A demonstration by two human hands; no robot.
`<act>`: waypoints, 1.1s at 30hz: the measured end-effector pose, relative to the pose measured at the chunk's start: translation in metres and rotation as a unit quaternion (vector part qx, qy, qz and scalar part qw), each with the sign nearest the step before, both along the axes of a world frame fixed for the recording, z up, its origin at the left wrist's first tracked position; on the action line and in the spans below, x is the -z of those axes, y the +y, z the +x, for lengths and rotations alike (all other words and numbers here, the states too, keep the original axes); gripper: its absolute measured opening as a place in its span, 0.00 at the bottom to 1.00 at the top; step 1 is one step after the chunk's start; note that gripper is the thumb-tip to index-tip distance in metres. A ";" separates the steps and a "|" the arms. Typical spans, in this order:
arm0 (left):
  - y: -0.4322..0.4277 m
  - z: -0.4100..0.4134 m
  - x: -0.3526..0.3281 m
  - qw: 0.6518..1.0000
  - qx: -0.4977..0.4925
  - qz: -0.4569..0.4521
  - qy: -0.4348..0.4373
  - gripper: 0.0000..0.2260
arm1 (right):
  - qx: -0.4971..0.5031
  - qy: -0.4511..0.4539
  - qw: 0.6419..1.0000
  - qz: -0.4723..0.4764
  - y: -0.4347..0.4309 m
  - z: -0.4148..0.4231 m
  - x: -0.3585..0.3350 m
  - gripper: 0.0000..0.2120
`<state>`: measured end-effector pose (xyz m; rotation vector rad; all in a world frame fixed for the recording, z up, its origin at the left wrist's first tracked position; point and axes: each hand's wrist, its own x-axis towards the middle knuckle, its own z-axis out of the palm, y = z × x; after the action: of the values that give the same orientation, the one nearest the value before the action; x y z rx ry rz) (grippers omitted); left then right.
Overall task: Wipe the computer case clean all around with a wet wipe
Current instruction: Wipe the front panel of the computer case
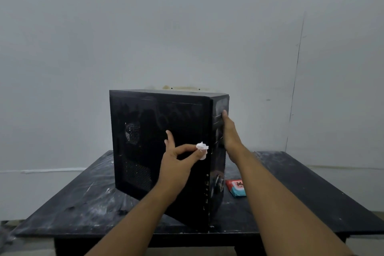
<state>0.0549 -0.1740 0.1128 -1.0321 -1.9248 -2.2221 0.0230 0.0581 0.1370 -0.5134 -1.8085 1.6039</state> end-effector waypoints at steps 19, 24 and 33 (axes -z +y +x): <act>-0.047 -0.030 -0.008 0.984 0.120 0.094 -0.086 0.21 | 0.185 0.121 0.973 0.067 -0.080 0.059 0.014 0.30; -0.047 -0.035 -0.021 0.974 0.124 0.119 -0.147 0.09 | 0.223 0.129 0.962 0.087 -0.096 0.064 0.019 0.31; -0.036 -0.028 -0.027 0.953 0.109 0.222 -0.174 0.06 | 0.195 0.129 0.961 0.147 -0.093 0.071 0.023 0.21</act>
<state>0.0269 -0.2100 0.1400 -0.8611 -1.3322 -2.9406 0.0942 -0.0345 0.1145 -0.4625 -1.5912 1.0589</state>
